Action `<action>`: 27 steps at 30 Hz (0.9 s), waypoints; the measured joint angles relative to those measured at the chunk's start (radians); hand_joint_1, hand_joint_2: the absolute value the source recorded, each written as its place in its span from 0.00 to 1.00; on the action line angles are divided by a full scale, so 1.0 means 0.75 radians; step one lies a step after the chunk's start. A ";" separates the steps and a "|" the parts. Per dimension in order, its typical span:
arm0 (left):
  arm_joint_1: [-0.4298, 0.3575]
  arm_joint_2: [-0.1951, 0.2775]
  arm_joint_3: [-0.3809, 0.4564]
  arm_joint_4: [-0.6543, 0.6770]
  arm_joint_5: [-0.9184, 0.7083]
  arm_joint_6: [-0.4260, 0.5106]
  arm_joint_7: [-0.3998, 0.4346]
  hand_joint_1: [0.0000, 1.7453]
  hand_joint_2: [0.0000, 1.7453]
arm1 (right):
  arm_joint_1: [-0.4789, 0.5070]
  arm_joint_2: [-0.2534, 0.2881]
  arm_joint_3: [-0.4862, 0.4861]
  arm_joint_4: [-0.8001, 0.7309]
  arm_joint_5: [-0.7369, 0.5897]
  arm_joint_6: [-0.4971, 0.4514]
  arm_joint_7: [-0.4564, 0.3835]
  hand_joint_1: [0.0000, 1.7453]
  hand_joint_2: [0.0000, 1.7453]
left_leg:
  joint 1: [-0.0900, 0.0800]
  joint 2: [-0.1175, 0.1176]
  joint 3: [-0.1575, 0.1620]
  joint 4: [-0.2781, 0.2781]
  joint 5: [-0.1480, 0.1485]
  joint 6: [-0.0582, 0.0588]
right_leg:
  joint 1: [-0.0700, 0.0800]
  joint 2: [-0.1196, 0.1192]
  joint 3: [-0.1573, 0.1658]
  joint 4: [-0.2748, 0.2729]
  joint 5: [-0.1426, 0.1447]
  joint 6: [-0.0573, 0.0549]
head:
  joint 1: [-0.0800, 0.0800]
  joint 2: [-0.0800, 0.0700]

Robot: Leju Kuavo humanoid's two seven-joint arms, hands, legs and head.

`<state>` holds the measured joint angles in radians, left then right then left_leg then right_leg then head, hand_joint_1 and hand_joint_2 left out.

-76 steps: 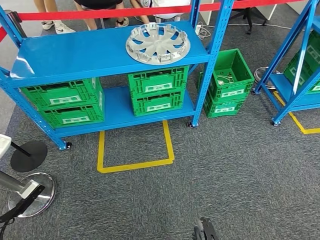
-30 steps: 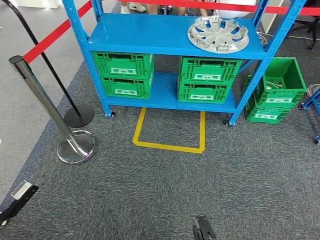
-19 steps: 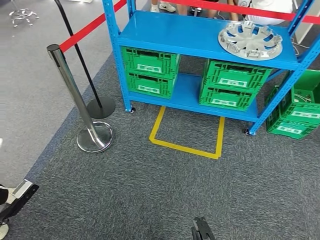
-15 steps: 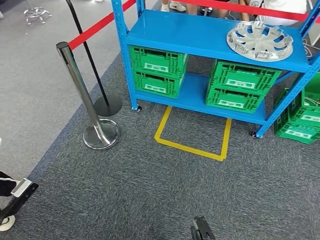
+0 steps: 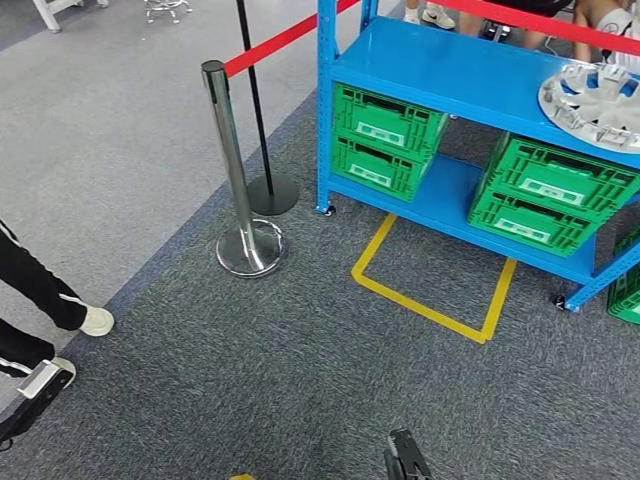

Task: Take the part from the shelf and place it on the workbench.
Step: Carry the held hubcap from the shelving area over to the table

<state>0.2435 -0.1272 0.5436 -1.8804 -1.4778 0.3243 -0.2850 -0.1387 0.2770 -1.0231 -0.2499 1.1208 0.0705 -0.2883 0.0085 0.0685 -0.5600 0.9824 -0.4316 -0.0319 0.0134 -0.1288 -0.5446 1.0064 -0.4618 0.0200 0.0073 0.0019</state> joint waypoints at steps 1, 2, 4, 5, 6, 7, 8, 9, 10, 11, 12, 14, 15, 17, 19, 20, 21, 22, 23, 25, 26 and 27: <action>0.002 0.000 0.001 0.000 0.000 0.000 0.000 1.00 1.00 | -0.001 0.000 0.000 0.000 -0.001 0.001 0.000 0.00 0.00 | 0.000 -0.018 -0.004 -0.001 0.004 0.010 | -0.003 -0.009 -0.001 0.000 -0.002 0.006 | 0.001 0.000; 0.003 0.000 0.003 0.001 0.000 0.001 0.000 1.00 1.00 | -0.001 0.000 0.000 0.000 -0.003 0.002 0.000 0.00 0.00 | 0.000 -0.034 -0.007 -0.002 0.008 0.018 | -0.007 0.008 -0.006 0.012 -0.015 0.013 | 0.002 0.000; 0.001 0.000 0.004 0.001 0.000 0.002 0.000 1.00 1.00 | 0.000 0.000 0.000 0.000 -0.005 0.006 0.000 0.00 0.00 | 0.003 -0.065 -0.012 -0.004 0.016 0.036 | -0.014 0.088 -0.047 0.108 -0.078 0.025 | 0.006 0.000; 0.000 0.000 0.004 0.001 -0.001 0.002 -0.001 1.00 1.00 | 0.003 0.000 0.000 0.000 -0.006 0.007 0.000 0.00 0.00 | 0.003 -0.081 -0.016 -0.004 0.019 0.042 | -0.016 0.134 -0.084 0.196 -0.125 0.027 | 0.008 0.000; -0.001 -0.001 0.004 0.002 -0.001 0.002 -0.001 1.00 1.00 | 0.006 0.000 0.001 0.000 -0.008 0.008 0.000 0.00 0.00 | 0.002 -0.099 -0.021 -0.003 0.021 0.047 | -0.016 0.157 -0.128 0.291 -0.167 0.027 | 0.010 0.000; -0.001 -0.001 0.003 0.003 -0.001 0.001 -0.001 1.00 1.00 | 0.009 0.000 0.000 0.000 -0.010 0.009 0.000 0.00 0.00 | 0.001 -0.118 -0.025 -0.003 0.024 0.050 | -0.016 0.168 -0.163 0.365 -0.191 0.026 | 0.011 0.000; -0.001 -0.002 0.002 0.004 -0.002 0.001 -0.002 1.00 1.00 | 0.012 -0.001 0.000 0.000 -0.015 0.009 0.000 0.00 0.00 | 0.001 -0.138 -0.028 -0.003 0.026 0.050 | -0.017 0.172 -0.179 0.394 -0.191 0.025 | 0.011 0.000; 0.000 -0.002 -0.001 0.006 -0.004 0.000 -0.002 1.00 1.00 | 0.013 -0.001 0.000 0.000 -0.021 0.009 -0.002 0.00 0.00 | 0.001 -0.159 -0.029 -0.003 0.028 0.049 | -0.017 0.176 -0.168 0.368 -0.164 0.023 | 0.010 0.000; 0.000 -0.004 -0.006 0.007 -0.005 -0.001 -0.001 1.00 1.00 | 0.014 -0.001 0.000 0.000 -0.027 0.009 -0.004 0.00 0.00 | 0.003 -0.179 -0.029 -0.003 0.030 0.047 | -0.019 0.186 -0.133 0.296 -0.120 0.021 | 0.011 0.000; 0.000 -0.006 -0.015 0.010 -0.007 -0.002 0.004 1.00 1.00 | 0.015 -0.001 0.000 0.000 -0.033 0.009 -0.007 0.00 0.00 | 0.005 -0.198 -0.029 -0.002 0.033 0.042 | -0.023 0.214 -0.086 0.200 -0.074 0.021 | 0.011 0.000; -0.001 -0.008 -0.026 0.011 -0.008 -0.002 0.017 1.00 1.00 | 0.016 -0.001 0.000 0.000 -0.038 0.011 -0.011 0.00 0.00 | 0.004 -0.216 -0.032 0.001 0.034 0.037 | -0.030 0.248 -0.044 0.109 -0.043 0.021 | 0.011 0.000; 0.002 -0.006 -0.066 0.014 -0.009 -0.002 0.072 1.00 1.00 | 0.020 -0.001 0.000 0.000 -0.043 0.012 -0.016 0.00 0.00 | 0.006 -0.247 -0.043 0.003 0.042 0.023 | -0.035 0.295 -0.001 0.018 -0.024 0.021 | 0.009 0.000; 0.005 -0.001 -0.092 0.015 -0.010 -0.003 0.108 1.00 1.00 | 0.022 -0.001 -0.001 0.000 -0.046 0.013 -0.018 0.00 0.00 | 0.008 -0.263 -0.049 0.003 0.047 0.013 | -0.034 0.291 0.003 0.012 -0.025 0.018 | 0.009 0.000; 0.016 0.015 -0.144 0.019 -0.010 -0.007 0.170 1.00 1.00 | 0.024 -0.001 -0.001 0.000 -0.051 0.012 -0.021 0.00 0.00 | 0.012 -0.261 -0.062 0.004 0.051 -0.003 | -0.031 0.258 0.005 0.011 -0.015 0.002 | 0.008 0.000; 0.019 0.032 -0.187 0.023 -0.010 -0.009 0.201 1.00 1.00 | 0.026 0.000 -0.001 0.000 -0.054 0.012 -0.023 0.00 0.00 | 0.008 -0.190 -0.097 0.073 0.004 -0.013 | -0.031 0.222 0.004 0.004 -0.005 -0.016 | -0.001 0.000; 0.018 0.039 -0.206 0.025 -0.010 -0.011 0.212 1.00 1.00 | 0.028 -0.001 -0.002 0.000 -0.054 0.012 -0.024 0.00 0.00 | 0.006 -0.146 -0.132 0.150 -0.041 -0.016 | -0.028 0.204 0.003 0.002 -0.003 -0.021 | -0.005 0.000; 0.016 0.046 -0.225 0.027 -0.010 -0.013 0.224 1.00 1.00 | 0.031 -0.001 -0.003 0.000 -0.055 0.012 -0.024 0.00 0.00 | 0.006 -0.122 -0.174 0.243 -0.087 -0.020 | -0.025 0.183 0.001 0.002 -0.002 -0.024 | -0.008 0.000; 0.015 0.054 -0.244 0.031 -0.010 -0.016 0.241 1.00 1.00 | 0.034 -0.001 -0.004 0.000 -0.056 0.012 -0.024 0.00 0.00 | 0.007 -0.112 -0.211 0.326 -0.121 -0.022 | -0.023 0.162 -0.002 0.002 -0.002 -0.025 | -0.008 0.000; 0.015 0.063 -0.264 0.035 -0.010 -0.019 0.263 1.00 1.00 | 0.036 -0.002 -0.005 0.000 -0.056 0.012 -0.024 0.00 0.00 | 0.007 -0.108 -0.232 0.378 -0.134 -0.024 | -0.022 0.141 -0.004 0.002 -0.002 -0.025 | -0.009 0.000; 0.013 0.083 -0.304 0.044 -0.010 -0.025 0.301 1.00 1.00 | 0.038 -0.002 -0.007 0.000 -0.058 0.012 -0.024 0.00 0.00 | 0.007 -0.099 -0.195 0.328 -0.089 -0.024 | -0.021 0.102 -0.005 0.002 -0.002 -0.024 | -0.009 0.000; 0.011 0.091 -0.323 0.047 -0.010 -0.026 0.312 1.00 1.00 | 0.037 -0.002 -0.007 0.000 -0.058 0.012 -0.025 0.00 0.00 | 0.007 -0.081 -0.146 0.246 -0.048 -0.023 | -0.021 0.084 -0.004 0.002 -0.003 -0.023 | -0.009 0.000; 0.007 0.098 -0.339 0.048 -0.010 -0.026 0.319 1.00 1.00 | 0.036 -0.002 -0.008 0.000 -0.058 0.012 -0.025 0.00 0.00 | 0.005 -0.045 -0.092 0.154 -0.016 -0.024 | -0.017 0.068 -0.004 0.004 -0.006 -0.018 | -0.009 0.000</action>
<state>0.2490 -0.0537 0.2896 -1.8440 -1.4851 0.3045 -0.0460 -0.1116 0.2756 -1.0289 -0.2499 1.0773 0.0793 -0.3072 0.0120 0.0347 -0.6288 1.0979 -0.4435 -0.0495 0.0005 -0.0775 -0.5475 1.0097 -0.4662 0.0066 0.0002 0.0019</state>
